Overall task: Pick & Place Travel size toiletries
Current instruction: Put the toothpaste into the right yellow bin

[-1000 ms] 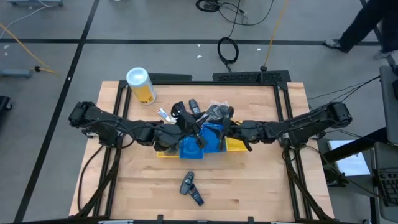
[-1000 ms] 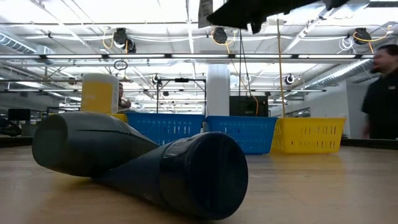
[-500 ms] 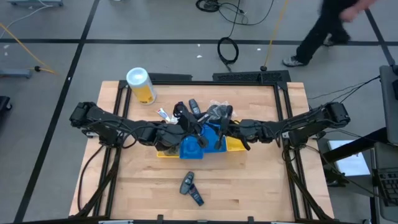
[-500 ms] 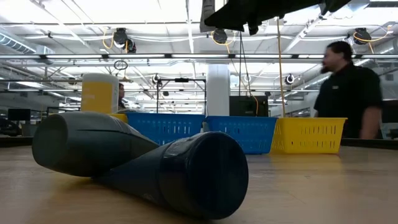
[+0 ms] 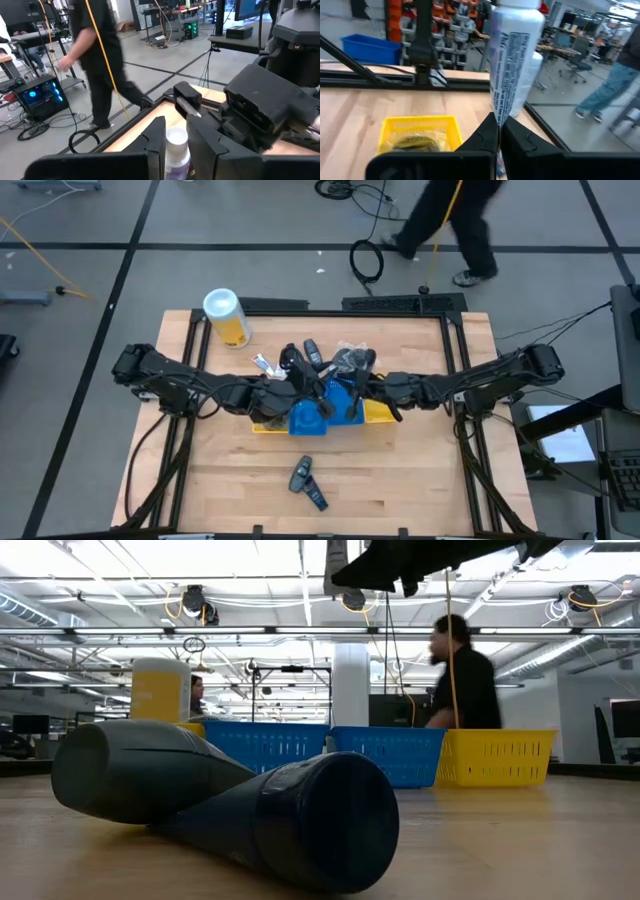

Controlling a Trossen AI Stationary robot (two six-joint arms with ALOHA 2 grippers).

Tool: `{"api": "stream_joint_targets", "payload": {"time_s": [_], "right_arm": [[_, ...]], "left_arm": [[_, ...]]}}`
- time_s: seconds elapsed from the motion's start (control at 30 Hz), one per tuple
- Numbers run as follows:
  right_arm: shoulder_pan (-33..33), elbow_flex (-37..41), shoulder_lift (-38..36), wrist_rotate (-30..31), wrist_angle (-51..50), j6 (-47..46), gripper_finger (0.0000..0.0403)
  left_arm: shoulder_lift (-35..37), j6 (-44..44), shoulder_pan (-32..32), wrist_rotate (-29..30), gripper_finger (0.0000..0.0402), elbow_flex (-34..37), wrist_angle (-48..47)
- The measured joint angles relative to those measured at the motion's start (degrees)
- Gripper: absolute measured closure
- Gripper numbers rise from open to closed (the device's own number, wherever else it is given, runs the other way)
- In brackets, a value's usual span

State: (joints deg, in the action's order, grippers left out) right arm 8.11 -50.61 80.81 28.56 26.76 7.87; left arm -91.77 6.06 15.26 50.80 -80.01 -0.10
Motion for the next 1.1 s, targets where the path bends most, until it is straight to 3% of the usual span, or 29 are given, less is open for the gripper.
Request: {"api": "stream_joint_targets", "payload": {"time_s": [0.27, 0.67, 0.93, 1.1], "right_arm": [[1.8, 0.1, -4.8, 3.4, -8.9, -0.4, 0.0403], [2.9, 0.1, -9.9, 2.9, -31.0, -10.6, 0.0403], [5.7, 0.1, -14.4, 2.5, -51.1, -25.0, 0.0403], [5.9, 0.1, -15.1, -1.6, -59.6, -32.0, 0.0403]], "left_arm": [[0.4, -4.4, 0.9, 0.7, 0.0341, 0.0, 0.0], [1.7, -8.7, 3.4, 9.1, 0.0339, 0.0, -6.4], [1.7, 1.7, 2.9, 9.2, 0.0339, 0.0, -21.2], [1.6, 8.5, 1.3, 8.8, 0.0339, 0.0, -29.4]]}}
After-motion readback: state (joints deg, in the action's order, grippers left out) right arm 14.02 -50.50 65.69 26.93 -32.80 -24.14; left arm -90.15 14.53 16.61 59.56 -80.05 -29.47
